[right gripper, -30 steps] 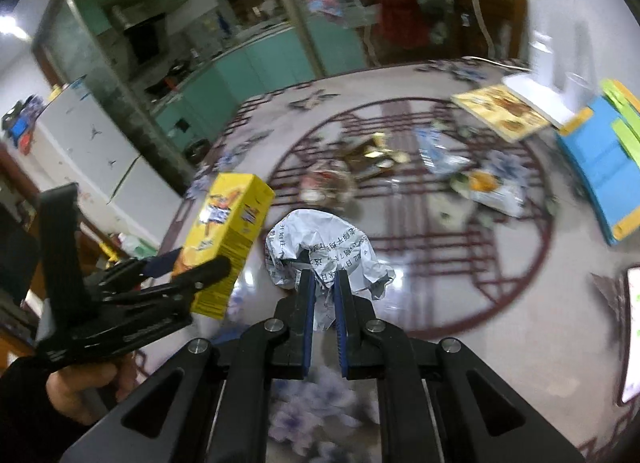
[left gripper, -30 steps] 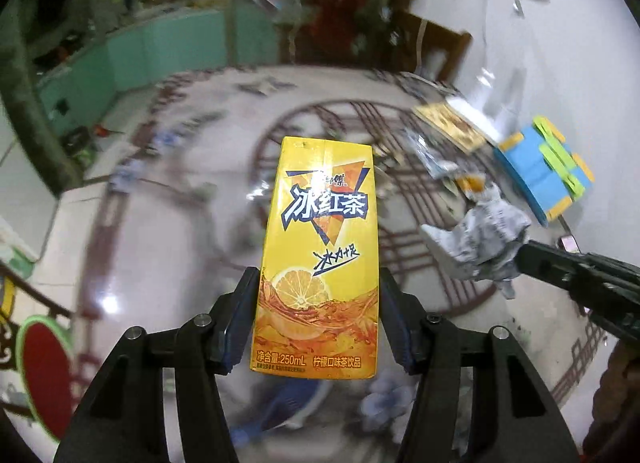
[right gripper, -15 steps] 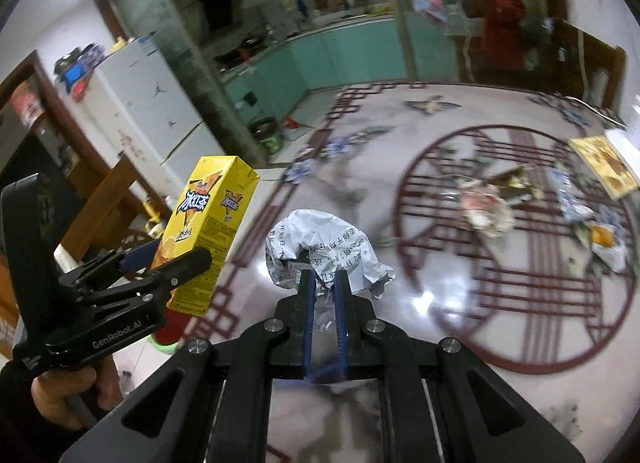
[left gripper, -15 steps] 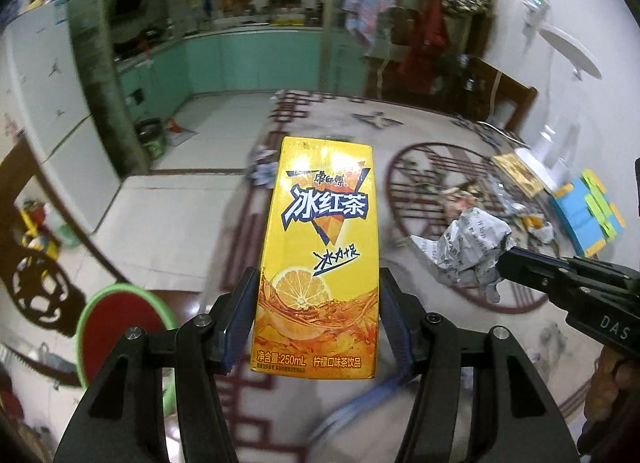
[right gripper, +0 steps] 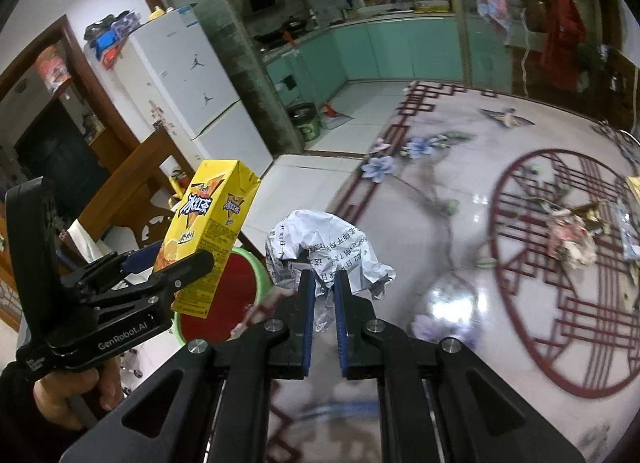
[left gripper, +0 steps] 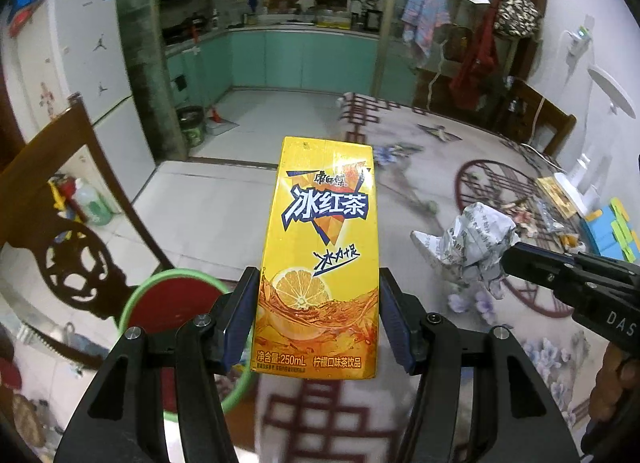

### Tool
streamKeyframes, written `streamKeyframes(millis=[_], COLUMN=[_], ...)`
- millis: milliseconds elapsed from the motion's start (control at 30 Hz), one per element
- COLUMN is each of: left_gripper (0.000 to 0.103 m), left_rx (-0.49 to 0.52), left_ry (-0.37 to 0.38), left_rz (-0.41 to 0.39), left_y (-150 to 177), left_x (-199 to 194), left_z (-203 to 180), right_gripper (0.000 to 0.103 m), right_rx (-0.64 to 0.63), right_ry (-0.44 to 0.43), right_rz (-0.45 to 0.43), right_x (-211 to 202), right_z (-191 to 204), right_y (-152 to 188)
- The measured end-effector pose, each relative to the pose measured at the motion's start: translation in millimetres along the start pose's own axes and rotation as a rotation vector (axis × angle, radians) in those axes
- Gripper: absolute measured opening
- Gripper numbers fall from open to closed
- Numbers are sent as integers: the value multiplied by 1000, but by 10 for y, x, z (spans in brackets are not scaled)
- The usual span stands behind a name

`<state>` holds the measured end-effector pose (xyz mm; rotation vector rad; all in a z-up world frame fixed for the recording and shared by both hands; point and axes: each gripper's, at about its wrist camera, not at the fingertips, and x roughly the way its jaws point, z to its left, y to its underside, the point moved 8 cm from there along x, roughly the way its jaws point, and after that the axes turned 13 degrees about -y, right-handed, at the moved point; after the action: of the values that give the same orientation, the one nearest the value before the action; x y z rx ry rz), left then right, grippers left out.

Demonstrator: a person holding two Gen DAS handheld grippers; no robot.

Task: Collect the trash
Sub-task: 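Carry the carton and paper to the red bin and open both tools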

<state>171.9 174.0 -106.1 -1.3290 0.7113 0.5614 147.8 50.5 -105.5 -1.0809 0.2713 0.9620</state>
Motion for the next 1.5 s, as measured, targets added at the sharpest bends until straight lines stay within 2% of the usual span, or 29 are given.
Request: streamKeyframes(millis=[533,800,1133,1500], left_gripper=[57,57,57,57], left_rx=[-101,-158,-208,-230], left_ry=[-107,-174,-203,-194], left_rz=[33,113,213,273], left_y=[103,372,667,803], left_x=[196,398,626,780], left_z=[995,1452,1709,1808], right_gripper=[8,8,8,9], right_rx=[-80,-94,-133,-163], right_ry=[-90,-146,-161,-134], right_rz=[76,153,270,327], right_x=[934,1501,2156,2429], right_z=[768,1070,1240,1290], right_y=[-184,-131,46,137])
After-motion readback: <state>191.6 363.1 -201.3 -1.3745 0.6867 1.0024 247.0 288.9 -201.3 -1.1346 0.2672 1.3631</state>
